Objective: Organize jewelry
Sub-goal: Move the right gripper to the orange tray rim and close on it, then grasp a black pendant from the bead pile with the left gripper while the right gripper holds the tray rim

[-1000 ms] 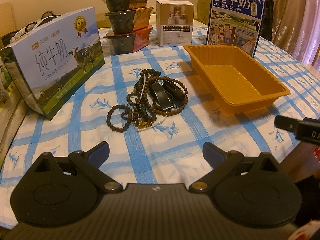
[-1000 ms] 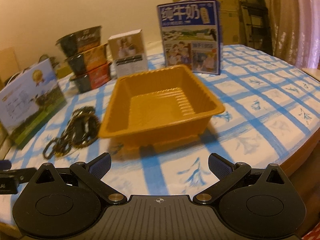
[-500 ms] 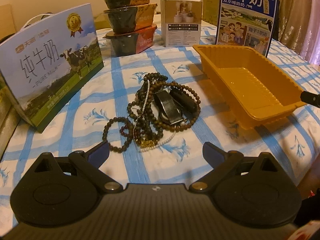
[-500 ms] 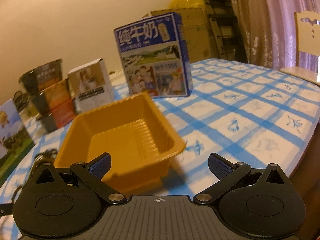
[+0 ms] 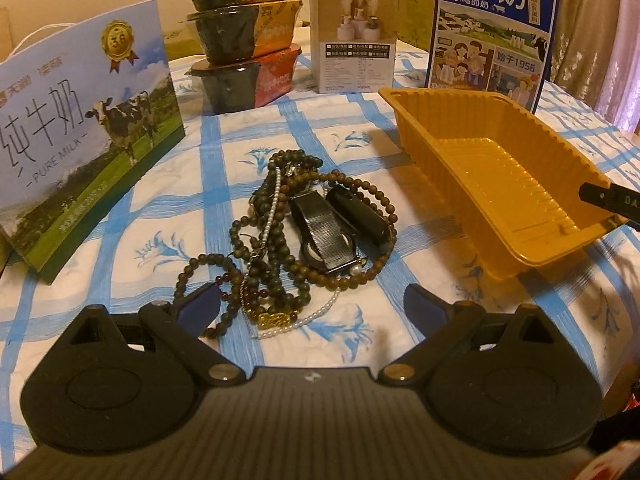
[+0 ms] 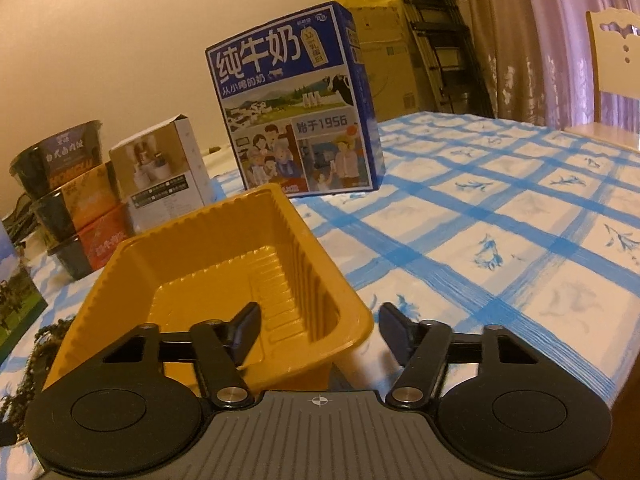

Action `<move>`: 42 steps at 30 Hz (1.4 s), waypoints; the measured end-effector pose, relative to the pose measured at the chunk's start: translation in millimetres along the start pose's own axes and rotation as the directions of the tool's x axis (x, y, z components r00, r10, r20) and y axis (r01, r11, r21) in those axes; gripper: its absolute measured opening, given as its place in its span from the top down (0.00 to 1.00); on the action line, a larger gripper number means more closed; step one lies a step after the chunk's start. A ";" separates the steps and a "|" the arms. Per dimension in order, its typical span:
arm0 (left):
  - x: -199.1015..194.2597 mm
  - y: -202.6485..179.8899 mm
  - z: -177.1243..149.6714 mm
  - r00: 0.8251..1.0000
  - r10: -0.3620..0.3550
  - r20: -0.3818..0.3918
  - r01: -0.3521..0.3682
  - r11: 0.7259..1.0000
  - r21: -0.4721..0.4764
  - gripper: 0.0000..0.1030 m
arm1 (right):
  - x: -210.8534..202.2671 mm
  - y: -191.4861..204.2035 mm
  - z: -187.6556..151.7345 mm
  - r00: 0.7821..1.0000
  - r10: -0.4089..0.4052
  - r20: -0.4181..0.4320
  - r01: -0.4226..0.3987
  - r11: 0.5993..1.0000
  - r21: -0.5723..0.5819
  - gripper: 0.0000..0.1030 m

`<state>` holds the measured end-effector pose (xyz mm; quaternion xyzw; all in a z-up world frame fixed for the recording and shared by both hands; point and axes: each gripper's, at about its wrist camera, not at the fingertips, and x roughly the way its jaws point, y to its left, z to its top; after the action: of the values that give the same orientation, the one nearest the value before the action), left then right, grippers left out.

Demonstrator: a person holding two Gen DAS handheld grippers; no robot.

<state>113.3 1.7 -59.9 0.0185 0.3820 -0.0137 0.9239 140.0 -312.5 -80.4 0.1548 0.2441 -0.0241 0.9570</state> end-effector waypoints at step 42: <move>53.8 -7.7 32.1 0.999 0.016 0.039 -0.018 0.999 0.036 0.57 | 13.5 -2.3 4.7 1.000 -0.004 0.019 0.005 0.998 -0.063 0.85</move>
<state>173.6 -8.0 -75.3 0.0381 0.3638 -0.0131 0.9306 153.8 -315.8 -83.5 0.1237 0.2360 -0.0200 0.9636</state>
